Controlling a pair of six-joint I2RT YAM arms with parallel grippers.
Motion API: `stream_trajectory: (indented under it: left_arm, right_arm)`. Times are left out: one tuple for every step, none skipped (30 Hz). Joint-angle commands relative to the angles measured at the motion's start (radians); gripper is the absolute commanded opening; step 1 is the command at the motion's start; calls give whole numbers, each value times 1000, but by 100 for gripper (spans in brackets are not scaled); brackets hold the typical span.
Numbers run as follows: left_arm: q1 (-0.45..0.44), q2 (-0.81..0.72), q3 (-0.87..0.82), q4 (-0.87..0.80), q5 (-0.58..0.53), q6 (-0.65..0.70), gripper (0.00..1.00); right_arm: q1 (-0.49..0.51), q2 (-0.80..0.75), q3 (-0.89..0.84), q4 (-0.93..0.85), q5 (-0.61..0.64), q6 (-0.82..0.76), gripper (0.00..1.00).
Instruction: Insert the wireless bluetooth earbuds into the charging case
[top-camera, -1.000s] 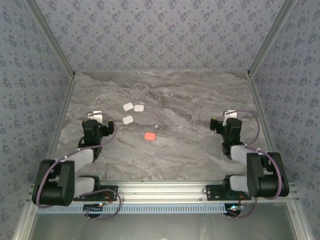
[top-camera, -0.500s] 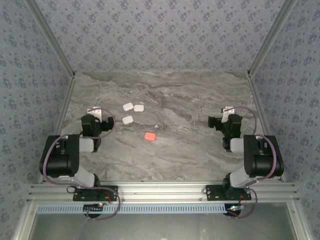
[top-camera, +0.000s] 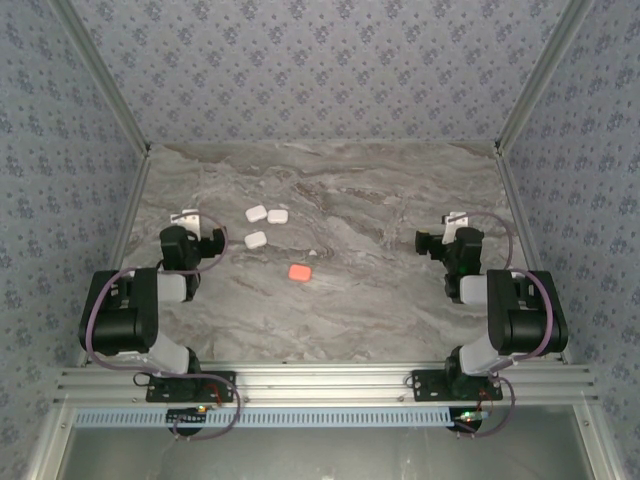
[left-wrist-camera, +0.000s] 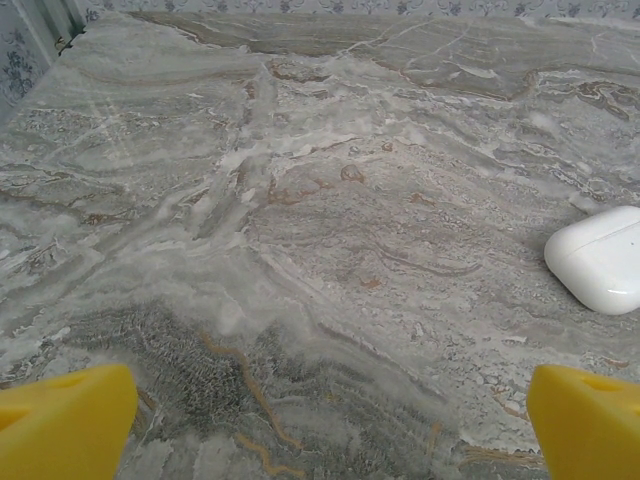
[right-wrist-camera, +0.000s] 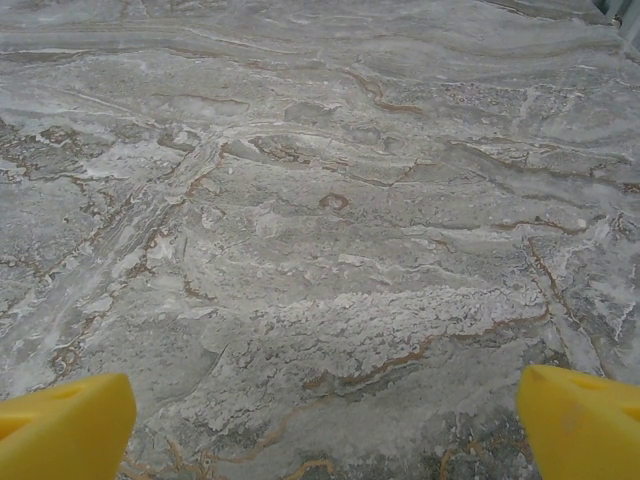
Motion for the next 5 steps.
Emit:
stream_trajectory:
  left_arm:
    - [1,-1,11,5,-4,-14,99]
    - [2,-1,11,5,-4,-14,99]
    - [1,0,12,5,-4,-13,99]
    - [2,-1,12,5,-4,-12,99]
    - [1,0,12,5,-4,-14,99]
  right_arm:
    - [2,3,21,12,16,9,100]
    - [2,3,22,12,16,10,100]
    - [0,3,21,12,11,11,100]
    - [-3,4,21,12,6,13,100]
    - [-6,3,21,12,2,13,100]
